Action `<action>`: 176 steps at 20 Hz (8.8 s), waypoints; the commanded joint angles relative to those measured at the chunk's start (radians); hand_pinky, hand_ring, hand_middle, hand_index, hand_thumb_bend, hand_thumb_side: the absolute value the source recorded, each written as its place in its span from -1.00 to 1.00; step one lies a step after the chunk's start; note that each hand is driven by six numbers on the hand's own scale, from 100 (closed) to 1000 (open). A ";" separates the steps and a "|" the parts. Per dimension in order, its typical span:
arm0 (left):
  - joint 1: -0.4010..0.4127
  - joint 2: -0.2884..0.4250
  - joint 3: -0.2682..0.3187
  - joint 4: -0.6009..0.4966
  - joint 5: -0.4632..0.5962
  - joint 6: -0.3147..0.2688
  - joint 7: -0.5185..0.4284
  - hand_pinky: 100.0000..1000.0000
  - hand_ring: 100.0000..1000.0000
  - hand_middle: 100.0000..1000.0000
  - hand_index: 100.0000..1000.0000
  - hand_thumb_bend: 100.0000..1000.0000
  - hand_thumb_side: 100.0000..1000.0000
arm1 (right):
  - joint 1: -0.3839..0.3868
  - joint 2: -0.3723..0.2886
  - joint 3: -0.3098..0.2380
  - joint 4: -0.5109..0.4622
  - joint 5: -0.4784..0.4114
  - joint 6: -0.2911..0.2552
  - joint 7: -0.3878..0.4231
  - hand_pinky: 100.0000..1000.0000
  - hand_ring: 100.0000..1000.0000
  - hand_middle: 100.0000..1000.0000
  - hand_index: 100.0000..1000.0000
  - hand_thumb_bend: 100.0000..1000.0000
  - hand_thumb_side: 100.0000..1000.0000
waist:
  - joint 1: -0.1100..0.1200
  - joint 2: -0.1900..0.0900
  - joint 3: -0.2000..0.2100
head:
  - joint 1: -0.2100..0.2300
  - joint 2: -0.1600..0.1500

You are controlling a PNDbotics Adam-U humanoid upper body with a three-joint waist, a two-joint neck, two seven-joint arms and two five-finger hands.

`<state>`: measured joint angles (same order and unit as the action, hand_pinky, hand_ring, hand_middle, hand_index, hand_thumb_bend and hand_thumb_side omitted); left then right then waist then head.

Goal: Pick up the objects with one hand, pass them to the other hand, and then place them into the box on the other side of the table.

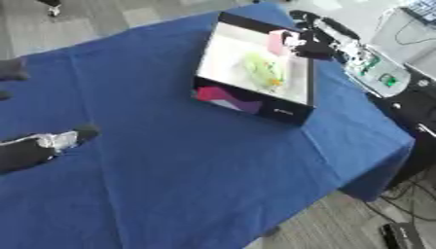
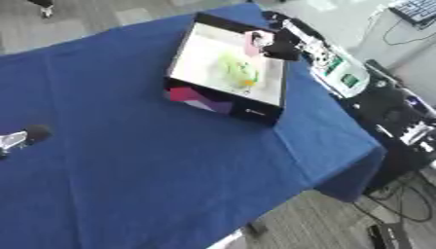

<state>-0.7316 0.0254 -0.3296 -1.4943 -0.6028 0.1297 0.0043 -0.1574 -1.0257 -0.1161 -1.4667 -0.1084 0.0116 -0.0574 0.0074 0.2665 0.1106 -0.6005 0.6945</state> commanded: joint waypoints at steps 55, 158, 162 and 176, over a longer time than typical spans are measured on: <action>0.063 0.692 0.086 0.059 0.367 0.261 -0.311 0.66 0.76 0.45 0.76 0.95 -0.41 | 0.134 -0.033 -0.124 -0.506 -0.368 -0.027 -0.197 1.00 1.00 1.00 1.00 -1.00 -0.08 | 0.050 -0.100 -0.032 | 0.466 0.075; 0.027 0.294 0.025 -0.025 0.042 0.226 -0.178 0.46 0.30 -0.09 0.06 -1.00 -1.00 | -0.284 0.035 0.216 -0.526 -0.145 0.102 0.225 1.00 1.00 1.00 1.00 -1.00 -0.75 | 0.006 -0.132 -0.023 | 0.331 0.075; 0.034 0.249 0.019 -0.001 0.018 0.195 -0.120 0.45 0.30 -0.10 0.06 -1.00 -1.00 | -0.314 0.063 0.254 -0.514 -0.100 0.115 0.271 1.00 1.00 1.00 1.00 -1.00 -0.76 | 0.002 -0.133 -0.023 | 0.315 0.075; 0.031 0.137 -0.015 0.040 -0.018 0.096 -0.006 0.44 0.31 -0.11 0.06 -1.00 -0.98 | -0.407 0.165 0.368 -0.458 0.018 0.149 0.398 1.00 1.00 1.00 1.00 -1.00 -0.78 | -0.009 -0.130 -0.011 | 0.220 0.075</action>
<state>-0.6798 0.1645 -0.3438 -1.4433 -0.6139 0.2375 -0.0083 -0.5467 -0.8506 0.2535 -1.9256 -0.1037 0.1583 0.3280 0.0110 0.1692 0.0996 -0.3719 0.7716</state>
